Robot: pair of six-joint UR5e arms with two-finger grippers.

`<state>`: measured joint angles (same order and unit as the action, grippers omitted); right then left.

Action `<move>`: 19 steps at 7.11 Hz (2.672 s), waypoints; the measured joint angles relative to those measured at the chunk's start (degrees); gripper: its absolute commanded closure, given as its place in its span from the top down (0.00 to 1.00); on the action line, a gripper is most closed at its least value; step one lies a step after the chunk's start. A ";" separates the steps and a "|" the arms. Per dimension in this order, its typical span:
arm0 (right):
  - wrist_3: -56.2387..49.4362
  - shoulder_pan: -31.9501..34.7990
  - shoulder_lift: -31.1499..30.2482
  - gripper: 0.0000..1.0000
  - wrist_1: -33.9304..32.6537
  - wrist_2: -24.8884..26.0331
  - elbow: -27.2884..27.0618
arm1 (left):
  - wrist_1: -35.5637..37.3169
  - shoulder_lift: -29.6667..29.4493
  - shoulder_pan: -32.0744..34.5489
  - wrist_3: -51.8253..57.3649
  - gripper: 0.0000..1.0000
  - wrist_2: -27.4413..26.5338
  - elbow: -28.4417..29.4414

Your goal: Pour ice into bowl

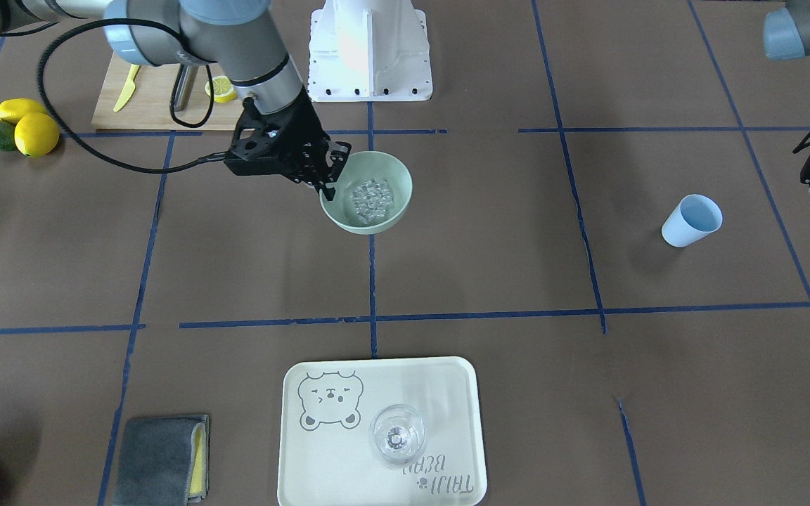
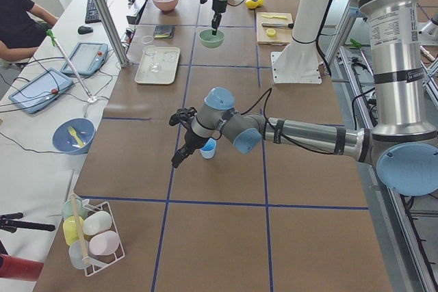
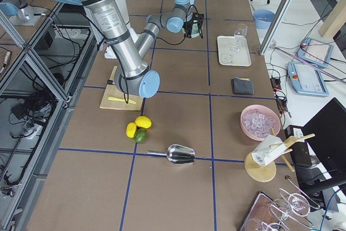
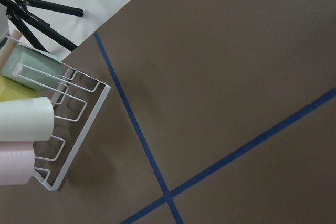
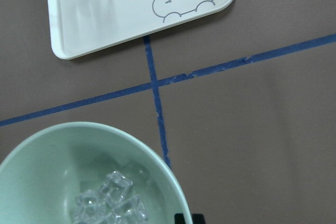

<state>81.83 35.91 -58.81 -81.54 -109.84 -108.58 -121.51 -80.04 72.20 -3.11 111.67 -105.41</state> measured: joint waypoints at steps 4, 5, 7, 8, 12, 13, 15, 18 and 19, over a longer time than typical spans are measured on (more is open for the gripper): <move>-16.04 8.63 -23.84 0.00 6.11 -3.89 -9.11 | 22.00 -8.41 13.63 10.37 1.00 9.34 0.10; -18.80 10.36 -30.62 0.00 12.94 -4.56 -8.09 | 22.66 -8.54 14.26 10.69 1.00 9.88 0.13; -24.51 15.92 -39.23 0.00 26.43 -9.50 -0.45 | 22.91 -8.42 14.49 10.81 1.00 10.29 0.23; -27.90 18.37 -41.11 0.00 30.59 -11.20 3.80 | 22.95 -8.35 14.49 10.78 1.00 10.31 0.26; -32.98 22.80 -43.47 1.00 33.92 -15.10 10.91 | 22.42 -8.56 14.50 10.45 1.00 10.47 1.70; -34.19 23.70 -43.46 1.00 33.76 -15.12 11.78 | 22.28 -8.63 14.47 10.42 1.00 10.49 1.88; -41.46 27.61 -43.61 1.00 30.55 -15.98 11.59 | 22.20 -8.74 14.51 10.38 1.00 10.50 1.90; -66.03 37.97 -42.59 1.00 8.68 -17.40 5.78 | 22.61 -8.83 14.53 10.46 1.00 10.26 1.83; -75.43 42.71 -41.01 1.00 -0.40 -17.84 3.82 | 22.78 -8.77 14.50 10.53 1.00 10.26 2.00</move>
<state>6.40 78.61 -99.82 -81.94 -127.68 -104.76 -98.73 -88.81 86.70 7.42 121.93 -103.41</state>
